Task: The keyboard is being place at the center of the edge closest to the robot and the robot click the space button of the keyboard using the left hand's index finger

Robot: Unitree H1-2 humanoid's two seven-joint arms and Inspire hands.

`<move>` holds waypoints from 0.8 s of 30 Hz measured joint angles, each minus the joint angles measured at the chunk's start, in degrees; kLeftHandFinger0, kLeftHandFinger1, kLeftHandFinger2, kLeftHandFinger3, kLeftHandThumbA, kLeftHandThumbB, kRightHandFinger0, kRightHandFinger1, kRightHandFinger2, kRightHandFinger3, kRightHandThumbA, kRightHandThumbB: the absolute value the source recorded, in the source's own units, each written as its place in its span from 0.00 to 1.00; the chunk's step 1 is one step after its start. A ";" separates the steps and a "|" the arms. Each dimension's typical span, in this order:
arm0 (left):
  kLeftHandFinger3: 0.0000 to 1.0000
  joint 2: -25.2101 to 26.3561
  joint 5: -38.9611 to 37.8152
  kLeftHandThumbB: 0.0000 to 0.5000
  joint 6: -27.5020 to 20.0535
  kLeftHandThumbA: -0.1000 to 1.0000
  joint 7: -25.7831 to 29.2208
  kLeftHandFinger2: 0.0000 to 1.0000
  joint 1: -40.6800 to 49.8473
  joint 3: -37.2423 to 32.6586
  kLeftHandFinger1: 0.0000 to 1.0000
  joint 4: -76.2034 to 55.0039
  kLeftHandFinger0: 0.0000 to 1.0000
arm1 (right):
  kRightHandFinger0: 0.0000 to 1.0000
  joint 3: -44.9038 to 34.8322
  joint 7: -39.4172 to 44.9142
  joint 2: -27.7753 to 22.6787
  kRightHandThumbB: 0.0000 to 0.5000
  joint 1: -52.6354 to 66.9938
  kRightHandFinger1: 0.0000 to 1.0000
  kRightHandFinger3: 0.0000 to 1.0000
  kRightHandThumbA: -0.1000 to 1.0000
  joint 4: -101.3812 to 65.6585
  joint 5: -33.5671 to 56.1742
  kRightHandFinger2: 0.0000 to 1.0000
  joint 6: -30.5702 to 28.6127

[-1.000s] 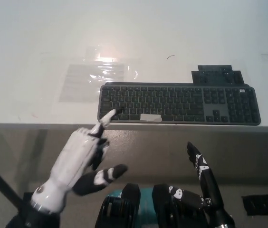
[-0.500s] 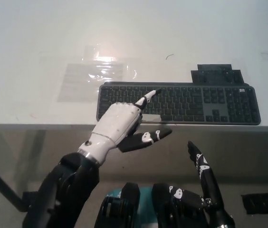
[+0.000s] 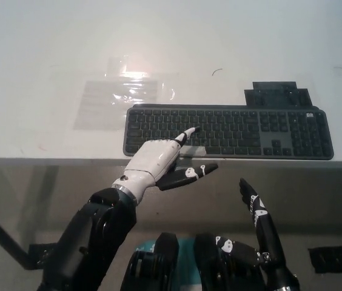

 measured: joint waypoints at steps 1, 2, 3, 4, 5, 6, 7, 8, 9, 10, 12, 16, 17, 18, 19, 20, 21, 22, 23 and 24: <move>1.00 -0.01 0.01 0.69 0.04 1.00 0.13 0.05 0.28 -0.20 0.02 0.17 0.00 | 1.00 -0.01 0.00 0.00 0.71 0.00 1.00 1.00 1.00 -0.05 0.01 1.00 -0.03; 1.00 -0.03 0.03 0.64 0.11 1.00 0.15 0.06 0.56 -0.35 0.04 0.18 0.00 | 1.00 -0.01 0.00 0.00 0.71 0.00 1.00 1.00 1.00 -0.07 0.01 1.00 -0.07; 1.00 -0.05 0.05 0.63 0.19 1.00 0.17 0.05 1.00 -0.52 0.03 0.16 0.00 | 1.00 -0.02 0.00 0.00 0.71 0.00 1.00 1.00 1.00 -0.08 0.01 1.00 -0.09; 1.00 -0.08 0.07 0.63 0.28 1.00 0.18 0.03 1.48 -0.71 0.02 0.14 0.00 | 1.00 -0.02 0.00 0.00 0.72 0.00 1.00 1.00 1.00 -0.09 0.02 1.00 -0.12; 1.00 -0.11 0.08 0.63 0.35 1.00 0.22 0.03 1.97 -0.89 0.02 0.15 0.00 | 1.00 -0.02 0.00 0.00 0.73 0.00 1.00 1.00 1.00 -0.09 0.03 1.00 -0.14; 1.00 -0.12 0.09 0.63 0.39 1.00 0.32 0.04 2.32 -1.00 0.02 0.16 0.00 | 1.00 -0.03 0.00 0.00 0.73 0.00 1.00 1.00 1.00 -0.09 0.03 1.00 -0.15; 1.00 -0.13 0.11 0.63 0.44 1.00 0.61 0.04 2.96 -1.19 0.02 0.16 0.00 | 1.00 -0.02 0.00 0.00 0.73 0.00 1.00 1.00 1.00 -0.09 0.03 1.00 -0.17; 1.00 -0.12 0.13 0.63 0.48 1.00 0.83 0.07 3.51 -1.38 0.05 0.19 0.00 | 1.00 -0.02 0.00 0.00 0.72 0.00 1.00 1.00 1.00 -0.09 0.03 1.00 -0.19; 1.00 -0.12 0.13 0.63 0.51 1.00 1.02 0.07 3.94 -1.51 0.06 0.24 0.00 | 1.00 -0.02 0.00 0.00 0.72 0.00 1.00 1.00 1.00 -0.09 0.01 1.00 -0.21; 1.00 -0.12 0.13 0.65 0.53 1.00 1.22 0.07 4.37 -1.64 0.05 0.51 0.00 | 1.00 -0.02 0.00 0.00 0.71 -0.02 1.00 1.00 1.00 -0.09 -0.01 1.00 -0.23; 1.00 -0.11 0.14 0.63 0.56 1.00 1.65 0.06 4.72 -1.78 0.05 1.33 0.00 | 1.00 -0.02 0.00 0.00 0.74 -0.06 1.00 1.00 1.00 -0.09 -0.02 1.00 -0.26; 1.00 -0.34 -0.16 0.66 -0.16 1.00 3.67 0.05 4.35 -1.99 0.05 4.48 0.01 | 1.00 -0.04 0.00 0.00 0.75 -0.21 1.00 1.00 1.00 -0.06 0.03 1.00 -0.28; 1.00 -0.47 -0.25 0.65 -0.71 1.00 4.35 0.03 4.01 -2.09 0.03 5.64 0.00 | 1.00 -0.04 0.00 0.00 0.75 -0.26 1.00 1.00 1.00 -0.05 0.03 1.00 -0.28; 1.00 -0.63 -0.31 0.64 -1.39 1.00 5.23 0.04 3.60 -2.20 0.03 6.98 0.03 | 1.00 -0.03 0.00 0.00 0.73 -0.29 1.00 1.00 1.00 -0.06 0.03 1.00 -0.29; 1.00 -0.81 -0.45 0.61 -2.12 1.00 5.98 0.02 3.07 -2.24 0.01 8.45 0.00 | 1.00 -0.01 0.00 0.00 0.73 -0.31 1.00 1.00 1.00 -0.06 0.02 1.00 -0.28; 1.00 -0.95 -0.69 0.57 -3.11 1.00 6.79 0.00 2.58 -2.23 0.00 10.25 0.00 | 1.00 0.01 0.00 0.01 0.73 -0.33 1.00 1.00 1.00 -0.06 0.01 1.00 -0.28; 1.00 -1.02 -0.91 0.59 -3.78 1.00 7.35 0.00 2.21 -2.21 0.00 11.50 0.00 | 1.00 0.01 0.00 0.01 0.73 -0.33 1.00 1.00 1.00 -0.06 0.00 1.00 -0.28; 1.00 -1.08 -1.19 0.59 -4.49 1.00 8.03 0.00 1.69 -2.18 0.00 12.99 0.00 | 1.00 0.00 0.00 -0.01 0.73 -0.31 1.00 1.00 1.00 -0.06 -0.01 1.00 -0.28; 1.00 -1.14 -1.57 0.59 -5.25 1.00 8.86 0.00 0.82 -2.06 0.01 14.91 0.00 | 1.00 0.00 0.00 -0.02 0.75 -0.32 1.00 1.00 1.00 -0.06 -0.01 1.00 -0.28; 1.00 -1.12 -1.79 0.58 -5.72 1.00 9.40 0.02 0.10 -1.93 0.03 16.30 0.00 | 1.00 -0.01 0.00 -0.02 0.75 -0.33 1.00 1.00 1.00 -0.06 -0.01 1.00 -0.30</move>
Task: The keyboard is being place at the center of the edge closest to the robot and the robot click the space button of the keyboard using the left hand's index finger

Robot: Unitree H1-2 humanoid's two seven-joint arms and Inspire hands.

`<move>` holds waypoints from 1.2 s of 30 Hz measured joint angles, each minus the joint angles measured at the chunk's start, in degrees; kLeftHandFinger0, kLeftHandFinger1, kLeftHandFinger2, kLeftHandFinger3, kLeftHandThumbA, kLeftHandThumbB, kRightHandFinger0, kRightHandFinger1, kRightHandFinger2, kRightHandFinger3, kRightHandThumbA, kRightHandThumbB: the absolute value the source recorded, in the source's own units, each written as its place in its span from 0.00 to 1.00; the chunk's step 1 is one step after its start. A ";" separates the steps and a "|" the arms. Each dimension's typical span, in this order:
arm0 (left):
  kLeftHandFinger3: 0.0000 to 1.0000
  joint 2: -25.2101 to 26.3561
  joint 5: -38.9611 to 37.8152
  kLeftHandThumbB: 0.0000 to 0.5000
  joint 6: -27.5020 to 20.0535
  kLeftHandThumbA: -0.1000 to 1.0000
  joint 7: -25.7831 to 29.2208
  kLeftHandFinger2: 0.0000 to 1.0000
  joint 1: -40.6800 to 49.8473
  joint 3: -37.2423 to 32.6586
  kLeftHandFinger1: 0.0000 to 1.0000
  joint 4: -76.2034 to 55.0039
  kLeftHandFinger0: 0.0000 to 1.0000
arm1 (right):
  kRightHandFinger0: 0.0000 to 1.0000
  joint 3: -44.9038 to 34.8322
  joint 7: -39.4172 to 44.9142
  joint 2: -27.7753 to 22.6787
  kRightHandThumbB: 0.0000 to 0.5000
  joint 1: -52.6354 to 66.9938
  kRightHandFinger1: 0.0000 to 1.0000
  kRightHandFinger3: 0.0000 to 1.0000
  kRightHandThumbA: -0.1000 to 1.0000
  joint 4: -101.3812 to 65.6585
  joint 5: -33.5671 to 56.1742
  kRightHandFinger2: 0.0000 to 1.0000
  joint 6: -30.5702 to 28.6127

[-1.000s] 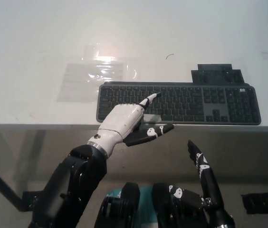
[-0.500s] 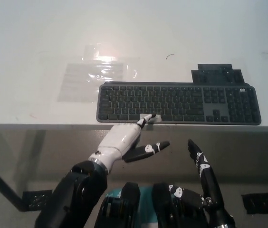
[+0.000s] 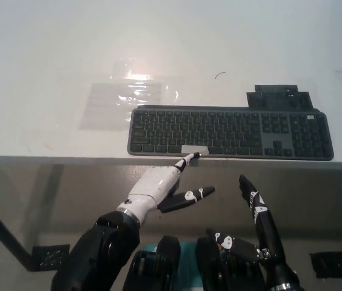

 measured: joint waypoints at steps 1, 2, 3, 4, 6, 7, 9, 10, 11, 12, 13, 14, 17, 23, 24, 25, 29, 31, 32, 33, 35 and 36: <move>1.00 0.03 -0.21 0.60 -0.34 1.00 0.30 0.02 -0.50 0.05 0.02 0.71 0.00 | 1.00 0.00 0.00 0.00 0.75 -0.01 1.00 1.00 1.00 0.00 0.00 1.00 0.00; 1.00 0.14 -0.45 0.61 -0.63 1.00 0.97 0.03 -1.49 0.14 0.03 1.86 0.00 | 1.00 -0.01 0.00 0.01 0.75 -0.08 1.00 1.00 1.00 0.07 0.01 1.00 -0.01; 1.00 0.23 -0.57 0.62 -0.75 1.00 1.27 0.02 -1.95 0.19 0.03 2.33 0.00 | 1.00 -0.01 0.00 0.01 0.75 -0.18 1.00 1.00 1.00 0.13 0.03 1.00 -0.02; 1.00 0.35 -0.61 0.61 -0.99 1.00 1.51 0.04 -2.13 0.12 0.06 2.21 0.01 | 1.00 -0.03 0.00 0.01 0.75 -0.25 1.00 1.00 1.00 0.17 0.04 1.00 -0.02; 1.00 0.14 -0.66 0.62 -1.49 1.00 1.96 0.08 -2.03 -0.09 0.08 2.19 0.03 | 1.00 -0.06 0.00 -0.01 0.74 -0.44 1.00 1.00 1.00 0.24 0.06 1.00 -0.02; 1.00 0.07 -0.74 0.63 -1.68 1.00 2.16 0.06 -1.91 -0.16 0.06 2.28 0.00 | 1.00 -0.03 0.00 0.02 0.73 -0.57 1.00 1.00 1.00 0.24 0.03 1.00 -0.02; 1.00 0.00 -0.89 0.64 -2.00 1.00 2.46 0.00 -1.84 -0.21 0.02 2.42 0.00 | 1.00 0.03 -0.04 0.02 0.74 -0.89 1.00 1.00 1.00 0.24 -0.03 1.00 -0.03; 1.00 0.01 -0.96 0.64 -2.11 1.00 2.58 0.00 -1.88 -0.21 0.01 2.64 0.00 | 1.00 0.03 -0.09 0.02 0.74 -1.10 1.00 1.00 1.00 0.24 -0.04 1.00 -0.03; 1.00 0.01 -1.03 0.65 -2.21 1.00 2.72 0.02 -1.88 -0.20 0.03 2.83 0.00 | 1.00 0.03 -0.12 0.01 0.75 -1.15 1.00 1.00 1.00 0.24 -0.04 1.00 -0.03; 1.00 0.01 -1.09 0.65 -2.31 1.00 2.88 0.01 -1.88 -0.21 0.03 3.04 0.00 | 1.00 0.03 -0.13 -0.01 0.75 -1.15 1.00 1.00 1.00 0.24 -0.03 1.00 -0.04; 1.00 0.00 -1.18 0.65 -2.41 1.00 3.07 0.01 -1.91 -0.22 0.03 3.33 0.00 | 1.00 0.03 -0.13 -0.01 0.75 -1.14 1.00 1.00 1.00 0.24 -0.02 1.00 -0.04; 1.00 0.00 -1.26 0.65 -2.52 1.00 3.20 0.00 -1.96 -0.24 0.02 3.64 0.00 | 1.00 0.03 -0.13 -0.01 0.76 -1.14 1.00 1.00 1.00 0.24 -0.02 1.00 -0.04; 1.00 0.00 -1.49 0.66 -2.98 1.00 3.93 0.00 -2.13 -0.46 0.00 4.55 0.00 | 1.00 0.02 -0.12 -0.01 0.76 -1.14 1.00 1.00 1.00 0.24 0.03 1.00 -0.04; 1.00 0.00 -1.76 0.66 -4.52 1.00 5.83 0.00 -2.60 -1.52 0.00 6.46 0.00 | 1.00 -0.01 -0.13 -0.01 0.75 -1.14 1.00 1.00 1.00 0.24 0.02 1.00 -0.05; 1.00 0.02 -1.76 0.66 -4.58 1.00 6.08 0.00 -2.60 -1.65 0.00 6.54 0.00 | 1.00 0.00 -0.14 -0.01 0.75 -1.14 1.00 1.00 1.00 0.23 0.02 1.00 -0.05; 1.00 0.06 -1.76 0.66 -4.61 1.00 6.34 0.00 -2.59 -1.81 0.00 6.57 0.00 | 1.00 0.00 -0.14 -0.01 0.74 -1.14 1.00 1.00 1.00 0.23 0.02 1.00 -0.05; 1.00 0.70 -1.78 0.70 -4.00 1.00 6.09 0.00 -1.43 -1.97 0.00 3.39 0.00 | 1.00 0.02 -0.14 0.00 0.73 -1.13 1.00 1.00 1.00 0.21 0.00 1.00 -0.07; 1.00 1.41 -2.00 0.75 -3.18 1.00 5.19 0.02 0.80 -1.78 0.01 -1.35 0.00 | 1.00 0.00 -0.14 -0.01 0.72 -1.08 1.00 1.00 1.00 0.21 0.01 1.00 -0.07; 1.00 1.63 -2.15 0.76 -2.96 1.00 4.75 0.08 1.97 -1.76 0.04 -4.02 0.00 | 1.00 -0.04 -0.13 -0.08 0.72 -1.00 1.00 1.00 1.00 0.21 0.01 1.00 -0.06; 1.00 1.79 -2.32 0.76 -2.56 1.00 4.09 0.15 3.53 -1.75 0.08 -6.65 0.00 | 1.00 -0.05 -0.12 -0.18 0.73 -0.93 1.00 1.00 1.00 0.25 0.02 1.00 -0.05; 1.00 1.93 -2.71 0.83 -2.15 1.00 3.20 0.26 6.09 -1.75 0.13 -11.66 0.00 | 1.00 -0.06 -0.11 -0.20 0.75 -0.91 1.00 1.00 1.00 0.37 0.02 1.00 -0.03; 1.00 1.97 -2.84 0.90 -2.02 1.00 2.88 0.25 7.03 -1.76 0.10 -13.41 0.00 | 1.00 -0.06 -0.11 -0.20 0.74 -0.91 1.00 1.00 1.00 0.39 0.02 1.00 -0.02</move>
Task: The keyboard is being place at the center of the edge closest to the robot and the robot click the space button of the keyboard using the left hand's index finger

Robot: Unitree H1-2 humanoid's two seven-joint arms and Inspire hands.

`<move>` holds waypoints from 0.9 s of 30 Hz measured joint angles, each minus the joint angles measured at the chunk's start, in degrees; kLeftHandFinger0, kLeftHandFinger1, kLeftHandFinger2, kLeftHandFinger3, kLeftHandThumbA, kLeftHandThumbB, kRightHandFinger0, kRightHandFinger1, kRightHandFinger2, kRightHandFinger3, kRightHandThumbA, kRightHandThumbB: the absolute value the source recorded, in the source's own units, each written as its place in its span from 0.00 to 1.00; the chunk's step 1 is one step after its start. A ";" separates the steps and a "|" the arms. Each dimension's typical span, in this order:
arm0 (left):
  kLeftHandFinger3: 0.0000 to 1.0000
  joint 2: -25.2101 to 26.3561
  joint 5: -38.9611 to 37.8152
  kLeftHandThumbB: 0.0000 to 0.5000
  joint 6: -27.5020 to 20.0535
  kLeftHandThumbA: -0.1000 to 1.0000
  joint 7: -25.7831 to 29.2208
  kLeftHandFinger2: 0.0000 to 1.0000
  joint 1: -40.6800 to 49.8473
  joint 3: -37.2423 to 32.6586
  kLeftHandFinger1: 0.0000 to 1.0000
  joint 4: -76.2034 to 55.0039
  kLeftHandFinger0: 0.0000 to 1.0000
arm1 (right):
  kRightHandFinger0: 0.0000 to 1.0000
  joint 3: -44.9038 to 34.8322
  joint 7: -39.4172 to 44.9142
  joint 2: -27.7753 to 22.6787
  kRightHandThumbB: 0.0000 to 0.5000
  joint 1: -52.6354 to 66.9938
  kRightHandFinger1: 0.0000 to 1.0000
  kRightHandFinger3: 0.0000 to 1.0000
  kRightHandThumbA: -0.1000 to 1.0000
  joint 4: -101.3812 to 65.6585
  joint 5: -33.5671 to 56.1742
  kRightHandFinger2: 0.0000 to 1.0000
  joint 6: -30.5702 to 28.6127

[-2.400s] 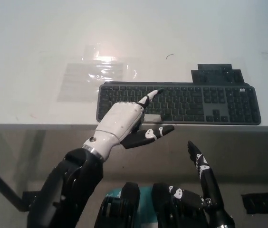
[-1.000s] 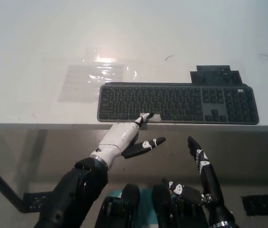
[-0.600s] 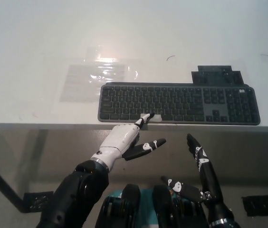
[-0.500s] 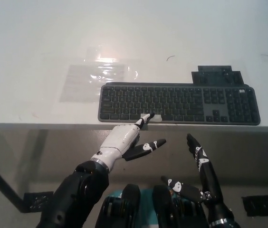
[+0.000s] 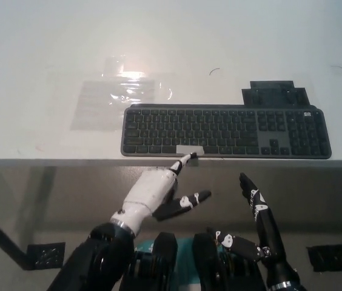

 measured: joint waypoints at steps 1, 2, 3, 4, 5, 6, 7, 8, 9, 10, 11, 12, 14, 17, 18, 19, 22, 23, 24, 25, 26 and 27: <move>1.00 0.04 -0.15 0.92 0.27 1.00 -0.53 0.17 1.39 0.01 0.02 -2.67 0.00 | 1.00 0.00 0.00 0.00 0.73 0.00 1.00 1.00 1.00 0.06 0.00 1.00 0.01; 1.00 0.10 -0.30 0.93 0.49 1.00 -0.84 0.08 2.31 0.01 0.00 -5.05 0.00 | 1.00 0.01 0.00 0.00 0.73 0.01 1.00 1.00 1.00 0.13 -0.01 1.00 0.02; 1.00 0.13 -0.47 0.94 0.67 1.00 -1.16 0.06 3.19 0.01 0.00 -7.11 0.00 | 1.00 0.00 0.01 -0.01 0.73 0.03 1.00 1.00 1.00 0.24 -0.01 1.00 0.03; 1.00 0.19 -0.73 0.97 0.83 1.00 -1.37 0.04 3.94 0.02 0.00 -9.00 0.00 | 1.00 0.01 0.01 0.00 0.73 0.04 1.00 1.00 1.00 0.32 -0.01 1.00 0.04; 1.00 0.30 -1.04 0.96 1.00 1.00 -1.60 0.02 4.80 0.03 0.00 -10.97 0.00 | 1.00 0.01 0.01 0.00 0.74 0.07 1.00 1.00 1.00 0.42 -0.01 1.00 0.04; 1.00 0.46 -1.45 0.95 1.22 1.00 -1.88 0.02 5.66 0.10 0.00 -13.63 0.00 | 1.00 0.01 0.01 0.00 0.74 0.13 1.00 1.00 1.00 0.48 -0.01 1.00 0.04; 1.00 0.62 -1.77 0.95 1.38 1.00 -2.03 0.03 6.38 0.18 0.00 -15.33 0.00 | 1.00 0.00 0.01 0.00 0.74 0.19 1.00 1.00 1.00 0.52 -0.01 1.00 0.05; 1.00 0.84 -2.25 0.96 1.62 1.00 -2.19 0.04 7.06 0.28 0.00 -17.55 0.00 | 1.00 0.00 0.01 -0.01 0.73 0.29 1.00 1.00 1.00 0.55 -0.01 1.00 0.05; 1.00 1.17 -2.66 0.94 1.83 1.00 -2.34 0.04 7.78 0.46 0.00 -19.84 0.00 | 1.00 0.00 0.02 0.00 0.73 0.39 1.00 1.00 1.00 0.57 0.00 1.00 0.05; 1.00 1.49 -3.02 0.91 1.99 1.00 -2.49 0.08 8.37 0.66 0.00 -21.55 0.00 | 1.00 0.00 0.02 0.00 0.73 0.46 1.00 1.00 1.00 0.57 0.00 1.00 0.05; 1.00 1.86 -3.51 0.89 2.18 1.00 -2.67 0.10 8.93 0.97 0.00 -23.75 0.00 | 1.00 0.01 0.02 0.00 0.73 0.58 1.00 1.00 1.00 0.58 0.00 1.00 0.06; 1.00 2.37 -3.91 0.88 2.33 1.00 -2.85 0.12 9.56 1.31 0.00 -25.68 0.00 | 1.00 0.01 0.02 0.00 0.75 0.68 1.00 1.00 1.00 0.58 0.00 1.00 0.06; 1.00 3.47 -5.07 0.91 2.58 1.00 -3.13 0.14 10.78 2.07 0.00 -30.17 0.00 | 1.00 0.00 0.03 0.00 0.76 0.88 1.00 1.00 1.00 0.59 0.00 1.00 0.06; 1.00 5.41 -7.15 0.71 2.78 1.00 -3.54 0.15 12.68 3.09 0.00 -36.41 0.00 | 1.00 0.00 0.05 0.00 0.77 0.96 1.00 1.00 1.00 0.59 0.00 1.00 0.06; 1.00 5.96 -7.89 0.75 2.79 1.00 -3.62 0.11 13.26 3.45 0.00 -38.21 0.00 | 1.00 0.00 0.05 0.00 0.77 0.96 1.00 1.00 1.00 0.59 0.00 1.00 0.06; 1.00 6.83 -9.23 0.77 2.79 1.00 -3.78 0.08 14.22 4.16 0.00 -40.89 0.00 | 1.00 0.01 0.08 0.01 0.77 0.96 1.00 1.00 1.00 0.59 0.00 1.00 0.06; 1.00 8.79 -13.02 0.80 2.81 1.00 -4.42 0.14 16.65 5.66 0.10 -46.68 0.14 | 1.00 0.01 0.12 0.02 0.73 0.96 1.00 1.00 1.00 0.59 0.00 1.00 0.06; 1.00 9.09 -13.80 0.75 2.79 1.00 -4.53 0.30 17.14 5.81 0.25 -47.44 0.34 | 1.00 0.01 0.13 0.02 0.73 0.95 1.00 1.00 1.00 0.59 0.00 1.00 0.05; 1.00 9.45 -15.04 0.73 2.77 1.00 -4.71 0.51 17.89 5.98 0.47 -48.06 0.60 | 1.00 0.02 0.13 0.02 0.73 0.95 1.00 1.00 1.00 0.59 0.00 1.00 0.06; 1.00 9.66 -16.26 0.74 2.73 1.00 -4.99 0.77 18.55 6.10 0.70 -48.23 0.86 | 1.00 0.03 0.13 0.03 0.73 0.95 1.00 1.00 1.00 0.59 0.00 1.00 0.05; 1.00 9.74 -17.50 0.80 2.65 1.00 -5.29 1.00 19.24 6.23 0.96 -48.16 1.00 | 1.00 0.04 0.13 0.03 0.74 0.95 1.00 1.00 1.00 0.59 0.00 1.00 0.05; 1.00 9.74 -18.54 0.82 2.54 1.00 -5.56 1.00 19.80 6.32 1.00 -47.82 1.00 | 1.00 0.04 0.13 0.02 0.74 0.95 1.00 1.00 1.00 0.59 0.00 1.00 0.05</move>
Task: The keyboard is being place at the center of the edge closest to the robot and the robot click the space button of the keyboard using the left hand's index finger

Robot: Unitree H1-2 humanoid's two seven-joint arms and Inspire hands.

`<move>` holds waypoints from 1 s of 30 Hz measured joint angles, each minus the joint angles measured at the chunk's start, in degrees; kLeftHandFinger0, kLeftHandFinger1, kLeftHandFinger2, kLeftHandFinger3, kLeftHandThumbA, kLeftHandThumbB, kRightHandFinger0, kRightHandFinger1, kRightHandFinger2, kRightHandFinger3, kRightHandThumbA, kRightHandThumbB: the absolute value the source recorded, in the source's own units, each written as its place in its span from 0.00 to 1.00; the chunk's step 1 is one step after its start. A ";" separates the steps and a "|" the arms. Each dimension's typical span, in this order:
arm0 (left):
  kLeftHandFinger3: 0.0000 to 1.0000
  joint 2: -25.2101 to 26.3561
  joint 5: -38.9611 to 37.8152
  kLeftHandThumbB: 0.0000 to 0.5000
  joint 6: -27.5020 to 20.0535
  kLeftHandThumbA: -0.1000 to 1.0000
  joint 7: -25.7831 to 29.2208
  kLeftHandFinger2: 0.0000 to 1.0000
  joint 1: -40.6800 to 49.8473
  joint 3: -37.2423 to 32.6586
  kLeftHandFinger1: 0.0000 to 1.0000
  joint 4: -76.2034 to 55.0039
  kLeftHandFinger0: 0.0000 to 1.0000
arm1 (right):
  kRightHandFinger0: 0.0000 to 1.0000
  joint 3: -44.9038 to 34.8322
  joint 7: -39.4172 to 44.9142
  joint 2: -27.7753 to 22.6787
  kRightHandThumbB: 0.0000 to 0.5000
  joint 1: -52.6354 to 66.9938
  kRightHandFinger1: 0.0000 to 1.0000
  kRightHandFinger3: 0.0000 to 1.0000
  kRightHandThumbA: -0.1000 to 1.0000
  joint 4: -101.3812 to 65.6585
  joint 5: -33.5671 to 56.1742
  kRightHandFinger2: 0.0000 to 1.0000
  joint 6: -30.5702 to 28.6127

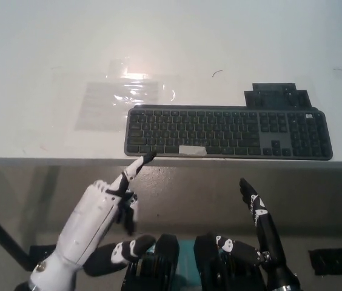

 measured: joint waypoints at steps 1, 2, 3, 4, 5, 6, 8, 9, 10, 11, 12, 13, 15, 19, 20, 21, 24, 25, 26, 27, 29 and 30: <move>1.00 0.00 -1.11 0.85 -0.09 1.00 -0.27 1.00 0.54 0.06 1.00 0.77 1.00 | 1.00 0.00 0.00 0.00 0.74 0.00 1.00 1.00 1.00 0.00 0.00 1.00 0.00; 1.00 0.00 -2.29 0.82 -0.11 1.00 -0.69 1.00 0.97 0.16 1.00 1.96 1.00 | 1.00 0.02 0.00 0.00 0.74 0.00 1.00 1.00 1.00 0.00 0.00 1.00 -0.01; 1.00 -0.02 -3.42 0.80 -0.19 1.00 -1.04 1.00 1.48 0.33 1.00 3.25 1.00 | 1.00 0.03 0.00 0.00 0.74 0.00 1.00 1.00 1.00 0.00 0.00 1.00 -0.01; 1.00 -0.06 -4.37 0.79 -0.42 1.00 -1.22 1.00 1.72 0.48 1.00 4.82 1.00 | 1.00 0.04 0.00 0.00 0.74 0.00 1.00 1.00 1.00 0.00 0.00 1.00 -0.01; 1.00 -0.19 -5.95 0.80 -0.98 1.00 -1.62 1.00 2.04 0.85 1.00 8.13 1.00 | 1.00 0.06 0.00 0.00 0.74 -0.02 1.00 1.00 1.00 0.00 0.00 1.00 -0.03; 1.00 -0.39 -6.93 0.79 -1.45 1.00 -1.90 1.00 2.17 1.21 1.00 10.72 1.00 | 1.00 0.10 0.00 0.00 0.75 -0.04 1.00 1.00 1.00 0.00 0.00 1.00 -0.04; 1.00 -0.85 -8.32 0.77 -2.56 1.00 -2.14 1.00 2.25 1.81 1.00 16.08 1.00 | 1.00 0.18 0.00 0.02 0.76 -0.04 1.00 1.00 1.00 0.00 0.00 1.00 -0.06; 1.00 -1.21 -8.87 0.76 -3.30 1.00 -2.17 1.00 2.24 2.17 1.00 18.74 1.00 | 1.00 0.21 0.00 0.02 0.76 -0.04 1.00 1.00 1.00 0.00 0.00 1.00 -0.06; 1.00 -1.59 -9.36 0.77 -4.03 1.00 -2.17 1.00 2.20 2.43 1.00 20.81 1.00 | 1.00 0.26 0.00 0.02 0.76 -0.04 1.00 1.00 1.00 -0.01 -0.01 1.00 -0.07; 1.00 -2.30 -10.05 0.77 -4.92 1.00 -2.17 1.00 2.17 2.85 1.00 23.77 1.00 | 1.00 0.32 -0.01 0.02 0.75 -0.04 1.00 1.00 1.00 -0.01 -0.01 1.00 -0.07; 1.00 -2.82 -10.49 0.77 -5.43 1.00 -2.19 1.00 2.16 3.15 1.00 25.61 1.00 | 1.00 0.38 -0.01 0.01 0.75 -0.04 1.00 1.00 1.00 -0.01 0.00 1.00 -0.07; 1.00 -3.28 -10.87 0.77 -5.83 1.00 -2.20 1.00 2.16 3.44 1.00 27.07 1.00 | 1.00 0.42 -0.01 0.01 0.75 -0.04 1.00 1.00 1.00 -0.01 0.00 1.00 -0.07; 1.00 -4.63 -11.66 0.75 -7.24 1.00 -2.20 1.00 2.10 4.44 1.00 30.90 1.00 | 1.00 0.57 -0.01 0.01 0.77 -0.04 1.00 1.00 1.00 -0.01 0.02 1.00 -0.09; 1.00 -6.00 -13.43 0.75 -8.92 1.00 -2.45 1.00 1.93 6.11 1.00 35.53 1.00 | 1.00 0.86 -0.01 0.01 0.78 -0.02 1.00 1.00 1.00 -0.03 0.02 1.00 -0.11; 1.00 -6.07 -13.71 0.75 -9.16 1.00 -2.53 1.00 1.91 6.42 1.00 36.07 1.00 | 1.00 0.91 -0.01 0.00 0.78 -0.02 1.00 1.00 1.00 -0.03 0.02 1.00 -0.11; 1.00 -6.11 -13.99 0.75 -9.40 1.00 -2.64 1.00 1.84 6.71 1.00 36.67 1.00 | 1.00 0.99 -0.02 0.00 0.78 -0.02 1.00 1.00 1.00 -0.03 0.02 1.00 -0.11; 1.00 -6.13 -14.60 0.72 -9.67 1.00 -3.11 1.00 1.69 7.52 1.00 37.63 1.00 | 1.00 1.34 -0.03 -0.03 0.77 -0.02 1.00 1.00 1.00 -0.03 -0.01 1.00 -0.11; 1.00 -6.15 -14.69 0.68 -9.67 1.00 -3.18 1.00 1.69 7.71 1.00 37.63 1.00 | 1.00 1.47 -0.03 -0.06 0.77 -0.02 1.00 1.00 1.00 -0.03 -0.02 1.00 -0.11; 1.00 -6.18 -14.77 0.68 -9.67 1.00 -3.22 1.00 1.69 7.83 1.00 37.63 1.00 | 1.00 1.55 -0.04 -0.08 0.77 -0.02 1.00 1.00 1.00 -0.03 -0.02 1.00 -0.11; 1.00 -6.21 -14.84 0.68 -9.67 1.00 -3.30 1.00 1.69 7.91 1.00 37.63 1.00 | 1.00 1.62 -0.04 -0.11 0.77 -0.02 1.00 1.00 1.00 -0.04 -0.03 1.00 -0.11; 1.00 -6.33 -15.00 0.68 -9.67 1.00 -3.59 1.00 1.69 8.05 1.00 37.62 1.00 | 1.00 1.74 -0.05 -0.17 0.77 -0.02 1.00 1.00 1.00 -0.09 -0.03 1.00 -0.11; 1.00 -6.36 -15.01 0.68 -9.67 1.00 -3.64 1.00 1.69 8.06 1.00 37.61 1.00 | 1.00 1.75 -0.05 -0.18 0.77 -0.02 1.00 1.00 1.00 -0.10 -0.03 1.00 -0.11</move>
